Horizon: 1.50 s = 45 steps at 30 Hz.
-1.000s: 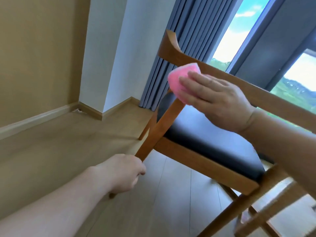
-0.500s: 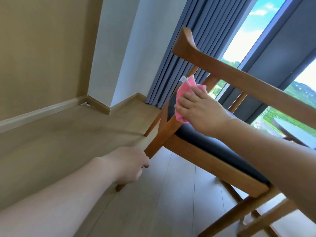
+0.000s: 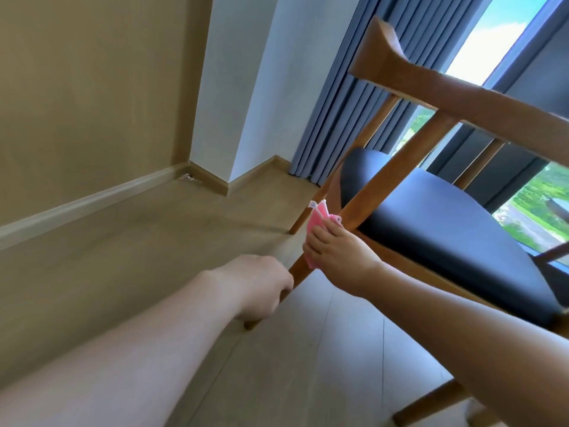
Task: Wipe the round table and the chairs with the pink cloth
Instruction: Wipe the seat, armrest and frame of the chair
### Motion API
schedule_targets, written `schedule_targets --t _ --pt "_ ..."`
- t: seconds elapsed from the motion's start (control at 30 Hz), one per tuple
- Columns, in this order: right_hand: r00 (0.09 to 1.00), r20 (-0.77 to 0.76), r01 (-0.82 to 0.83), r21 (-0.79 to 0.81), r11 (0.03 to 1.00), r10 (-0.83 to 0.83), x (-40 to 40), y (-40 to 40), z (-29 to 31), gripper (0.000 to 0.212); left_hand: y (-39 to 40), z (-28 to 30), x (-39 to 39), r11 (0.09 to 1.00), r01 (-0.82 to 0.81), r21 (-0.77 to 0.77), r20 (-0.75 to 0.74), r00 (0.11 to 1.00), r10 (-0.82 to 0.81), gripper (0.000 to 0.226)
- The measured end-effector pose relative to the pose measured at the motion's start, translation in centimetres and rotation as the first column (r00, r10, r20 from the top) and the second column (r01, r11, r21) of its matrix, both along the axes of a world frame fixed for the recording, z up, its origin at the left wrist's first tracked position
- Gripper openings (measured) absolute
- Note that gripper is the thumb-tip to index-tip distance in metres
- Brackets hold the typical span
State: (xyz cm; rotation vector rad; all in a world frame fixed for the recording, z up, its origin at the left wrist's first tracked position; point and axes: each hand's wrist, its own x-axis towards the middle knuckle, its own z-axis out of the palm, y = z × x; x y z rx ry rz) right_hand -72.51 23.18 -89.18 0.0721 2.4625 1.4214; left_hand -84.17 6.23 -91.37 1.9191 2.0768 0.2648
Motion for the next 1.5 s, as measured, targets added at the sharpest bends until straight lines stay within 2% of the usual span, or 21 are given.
schedule_targets --t 0.13,0.27,0.4,0.5,0.67,0.83,0.97,1.13,1.23,1.33,1.4,1.5 --pt "0.997 -0.061 -0.046 -0.013 0.999 0.045 0.9 0.9 3.7 0.052 0.4 -0.1 0.0 1.0 -0.014 -0.017 0.049 0.999 0.015 0.027" --pt "0.981 -0.18 -0.082 -0.076 0.994 0.067 2.3 1.8 10.7 0.046 1.3 0.0 0.8 0.999 0.047 -0.009 -0.007 0.999 -0.047 0.026" --pt "0.967 -0.228 -0.119 -0.002 0.993 0.116 3.5 1.7 16.9 0.047 2.2 -0.3 1.3 0.998 0.055 0.027 0.002 0.999 -0.055 0.026" --pt "0.96 -0.256 -0.112 0.011 0.994 0.112 4.1 1.7 18.4 0.048 2.7 -0.4 1.6 0.998 0.057 0.034 -0.009 0.998 -0.057 0.032" --pt "0.94 -0.325 -0.14 -0.085 0.987 0.105 3.5 1.6 15.2 0.044 2.8 -0.9 1.8 0.998 0.059 0.01 -0.018 0.998 -0.059 0.031" --pt "0.988 -0.153 -0.046 -0.104 0.994 0.03 1.6 0.3 6.4 0.038 2.0 -1.8 1.3 0.996 -0.021 -0.082 -0.002 1.0 0.021 0.01" --pt "0.998 -0.055 0.006 -0.031 0.999 -0.008 0.2 0.2 2.5 0.044 0.2 -2.0 -0.2 0.995 -0.08 -0.063 0.056 0.995 0.084 0.025" --pt "0.999 -0.008 0.044 0.012 0.999 -0.044 -0.7 0.3 1.8 0.05 -0.9 -2.8 -2.2 0.989 -0.123 -0.076 0.016 0.992 0.125 0.029" --pt "0.994 0.016 0.112 -0.111 0.988 -0.111 -1.4 -0.1 3.0 0.042 -1.3 -3.4 -2.5 0.974 -0.222 -0.033 0.08 0.971 0.224 0.03" --pt "0.977 0.083 0.213 -0.334 0.918 -0.196 -2.3 -1.0 5.6 0.034 -3.2 -2.3 -1.6 0.944 -0.314 -0.097 0.177 0.928 0.327 0.028" --pt "0.967 0.104 0.249 -0.545 0.801 -0.231 -2.8 -2.2 8.4 0.034 -5.0 0.4 -1.4 0.933 -0.332 -0.14 0.198 0.913 0.355 0.028" --pt "0.97 0.083 0.205 -0.785 0.585 -0.229 -3.3 -5.9 14.2 0.03 -7.4 8.0 -2.4 0.911 -0.381 -0.158 0.299 0.861 0.412 0.03"
